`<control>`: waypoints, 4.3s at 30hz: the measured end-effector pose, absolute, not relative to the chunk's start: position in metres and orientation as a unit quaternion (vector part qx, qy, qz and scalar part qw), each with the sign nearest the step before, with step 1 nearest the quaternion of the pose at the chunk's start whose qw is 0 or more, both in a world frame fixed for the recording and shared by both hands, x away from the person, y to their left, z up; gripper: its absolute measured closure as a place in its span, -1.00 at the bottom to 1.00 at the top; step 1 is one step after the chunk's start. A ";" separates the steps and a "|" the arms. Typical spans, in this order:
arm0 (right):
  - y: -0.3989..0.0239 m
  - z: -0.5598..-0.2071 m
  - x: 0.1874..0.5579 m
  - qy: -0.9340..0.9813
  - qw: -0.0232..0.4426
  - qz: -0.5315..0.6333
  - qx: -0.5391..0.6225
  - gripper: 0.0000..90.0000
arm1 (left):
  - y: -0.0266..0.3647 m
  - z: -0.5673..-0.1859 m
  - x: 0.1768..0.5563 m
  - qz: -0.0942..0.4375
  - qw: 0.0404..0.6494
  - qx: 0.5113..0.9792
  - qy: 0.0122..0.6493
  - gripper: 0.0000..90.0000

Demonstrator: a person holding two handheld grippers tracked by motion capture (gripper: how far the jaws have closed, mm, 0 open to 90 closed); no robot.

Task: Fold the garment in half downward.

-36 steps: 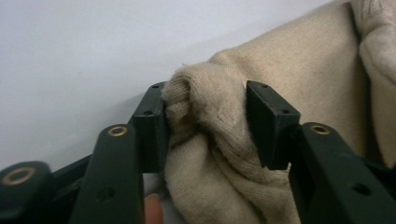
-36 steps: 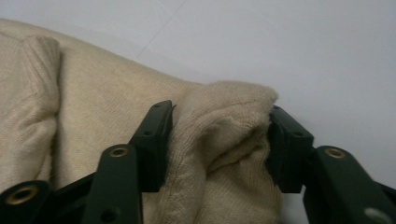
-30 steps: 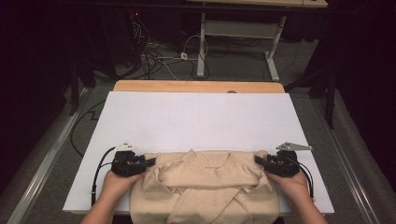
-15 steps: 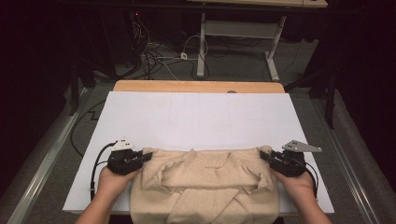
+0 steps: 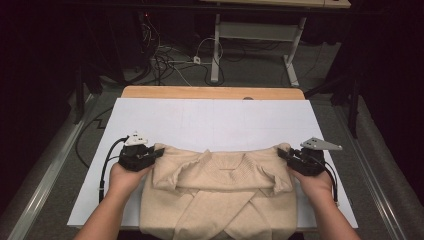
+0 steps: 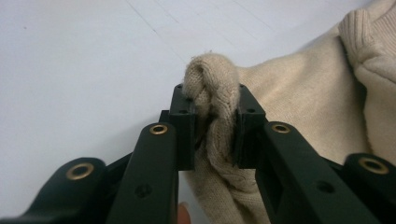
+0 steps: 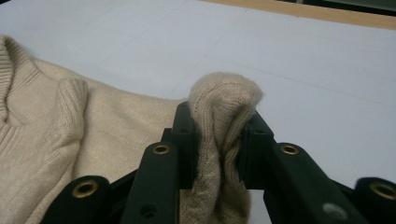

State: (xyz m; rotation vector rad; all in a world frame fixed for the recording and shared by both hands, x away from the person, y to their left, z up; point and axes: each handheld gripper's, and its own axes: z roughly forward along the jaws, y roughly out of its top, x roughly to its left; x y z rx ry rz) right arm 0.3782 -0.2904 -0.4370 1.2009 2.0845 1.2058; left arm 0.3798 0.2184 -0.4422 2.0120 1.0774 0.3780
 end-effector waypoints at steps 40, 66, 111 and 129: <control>-0.282 -0.436 0.427 0.749 0.231 0.423 0.455 0.16 | 0.219 -0.436 0.408 0.149 0.427 0.774 0.443 -0.10; -0.264 -0.463 0.389 0.783 0.197 0.410 0.424 0.02 | 0.180 -0.456 0.382 0.136 0.419 0.798 0.411 0.40; -0.276 -0.442 0.317 0.779 0.239 0.429 0.389 0.85 | 0.216 -0.463 0.302 0.147 0.443 0.798 0.381 0.67; -0.281 -0.449 0.263 0.775 0.230 0.451 0.380 0.85 | 0.221 -0.460 0.255 0.149 0.445 0.804 0.365 0.67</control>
